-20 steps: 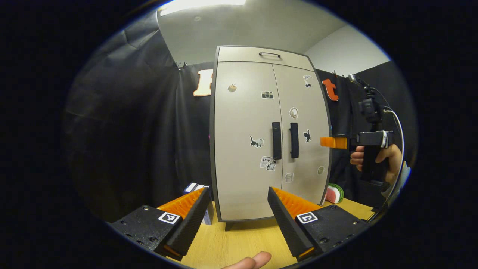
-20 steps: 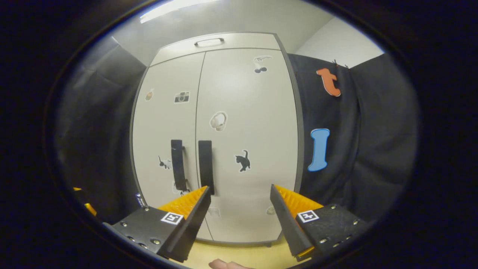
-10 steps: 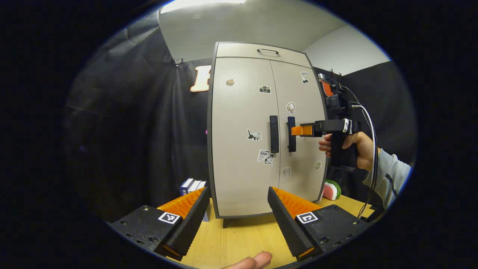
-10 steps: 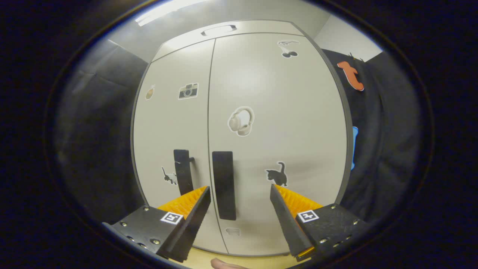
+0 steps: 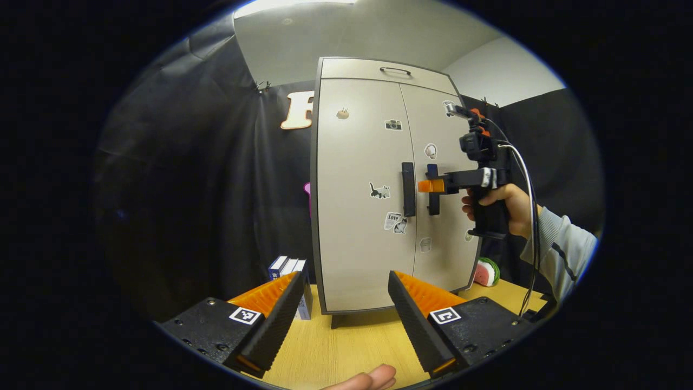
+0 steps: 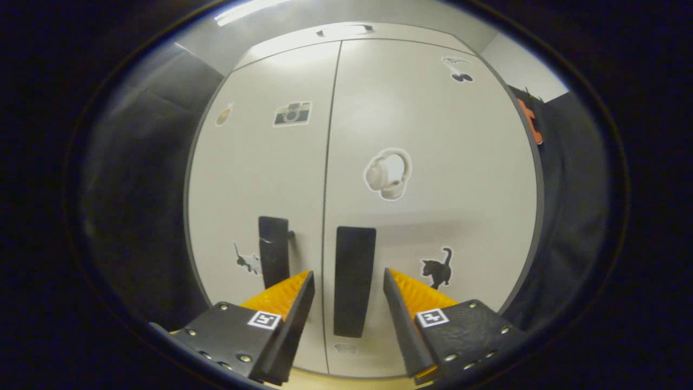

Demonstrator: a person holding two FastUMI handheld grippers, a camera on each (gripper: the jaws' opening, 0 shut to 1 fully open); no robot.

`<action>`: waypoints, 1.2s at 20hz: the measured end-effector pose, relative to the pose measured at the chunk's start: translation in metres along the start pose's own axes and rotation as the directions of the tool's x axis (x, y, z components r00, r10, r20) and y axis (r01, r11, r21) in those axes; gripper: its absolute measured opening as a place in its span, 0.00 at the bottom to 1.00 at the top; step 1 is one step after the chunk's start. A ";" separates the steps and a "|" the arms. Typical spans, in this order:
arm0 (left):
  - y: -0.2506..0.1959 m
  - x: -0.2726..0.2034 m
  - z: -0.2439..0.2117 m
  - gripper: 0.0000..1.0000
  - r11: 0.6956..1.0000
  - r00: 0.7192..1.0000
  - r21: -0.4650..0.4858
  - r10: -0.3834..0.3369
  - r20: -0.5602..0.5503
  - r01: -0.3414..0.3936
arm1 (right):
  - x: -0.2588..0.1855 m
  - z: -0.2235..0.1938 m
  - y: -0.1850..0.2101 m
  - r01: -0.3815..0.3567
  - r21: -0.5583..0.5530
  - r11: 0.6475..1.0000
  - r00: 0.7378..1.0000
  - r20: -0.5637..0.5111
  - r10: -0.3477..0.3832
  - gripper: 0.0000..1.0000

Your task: Open the right door of the double-door shoe cabinet with the right hand, and open the left door with the left hand.

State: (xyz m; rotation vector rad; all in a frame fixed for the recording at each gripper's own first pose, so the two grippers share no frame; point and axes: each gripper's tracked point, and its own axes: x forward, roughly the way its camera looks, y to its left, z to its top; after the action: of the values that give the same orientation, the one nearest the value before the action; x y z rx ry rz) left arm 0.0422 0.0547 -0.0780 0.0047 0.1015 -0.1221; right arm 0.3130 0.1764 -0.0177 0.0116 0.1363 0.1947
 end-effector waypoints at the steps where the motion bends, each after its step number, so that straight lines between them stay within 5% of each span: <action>1: -0.001 -0.001 -0.002 0.98 1.000 1.000 0.001 -0.006 -0.006 0.006 | 0.001 0.004 0.000 0.013 0.010 1.000 1.000 0.020 -0.013 0.58; 2: -0.001 -0.001 -0.004 0.98 1.000 1.000 0.003 -0.007 -0.013 0.007 | 0.007 0.004 0.010 -0.027 0.021 0.999 1.000 0.009 0.026 0.53; 4: 0.000 0.000 -0.006 0.98 1.000 1.000 0.004 0.002 -0.018 -0.002 | 0.003 0.001 0.008 -0.010 0.054 0.998 1.000 -0.012 0.011 0.24; 6: 0.003 -0.001 -0.006 0.97 1.000 1.000 -0.003 0.017 -0.020 -0.017 | 0.003 0.000 0.007 -0.025 0.091 0.996 1.000 -0.017 0.026 0.28; 7: 0.003 -0.002 -0.007 0.97 1.000 0.999 -0.014 0.024 -0.024 -0.024 | 0.003 0.001 0.008 -0.034 0.101 0.994 0.999 -0.020 0.036 0.18; 24: -0.029 -0.020 0.005 0.98 0.997 0.997 -0.024 0.078 0.014 -0.077 | -0.038 0.004 0.000 -0.188 0.077 0.979 0.982 0.006 0.188 0.18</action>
State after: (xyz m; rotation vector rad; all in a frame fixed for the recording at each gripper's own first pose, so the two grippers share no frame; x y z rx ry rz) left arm 0.0199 0.0287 -0.0705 -0.0157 0.0881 -0.0434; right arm 0.2766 0.1692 -0.0089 0.1018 0.1441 0.3781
